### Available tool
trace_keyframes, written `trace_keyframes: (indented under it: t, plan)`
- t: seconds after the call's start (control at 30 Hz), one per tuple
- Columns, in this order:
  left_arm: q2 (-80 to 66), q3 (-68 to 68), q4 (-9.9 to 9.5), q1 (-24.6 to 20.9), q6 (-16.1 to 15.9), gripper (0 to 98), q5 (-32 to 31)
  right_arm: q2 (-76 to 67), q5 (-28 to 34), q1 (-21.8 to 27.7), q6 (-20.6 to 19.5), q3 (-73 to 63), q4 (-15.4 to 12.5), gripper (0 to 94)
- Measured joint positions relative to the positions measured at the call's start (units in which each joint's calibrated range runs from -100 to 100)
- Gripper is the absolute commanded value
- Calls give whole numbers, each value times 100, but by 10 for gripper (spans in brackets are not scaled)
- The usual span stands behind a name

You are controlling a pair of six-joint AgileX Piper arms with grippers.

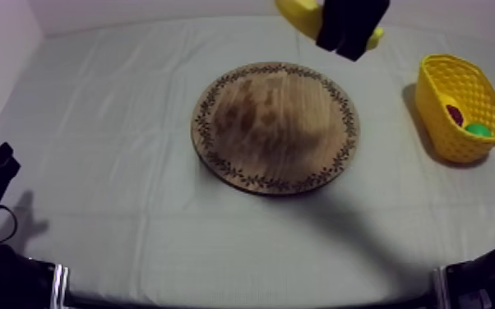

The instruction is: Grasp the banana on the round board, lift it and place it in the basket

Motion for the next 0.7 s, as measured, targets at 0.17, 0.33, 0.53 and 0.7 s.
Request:
trace_keyframes:
  t: [0.17,0.33,0.53,0.7]
  plan:
    - [0,0,0,0,0,1,0,-143,-22,451,62,251,18,210]
    - [0,0,0,0,0,1,0,-314,-204,992,88,637,80,214]
    - [0,0,0,0,0,1,0,-487,-365,1694,85,1103,116,224]
    - [0,0,0,0,0,1,0,-551,-454,2273,56,1268,124,238]
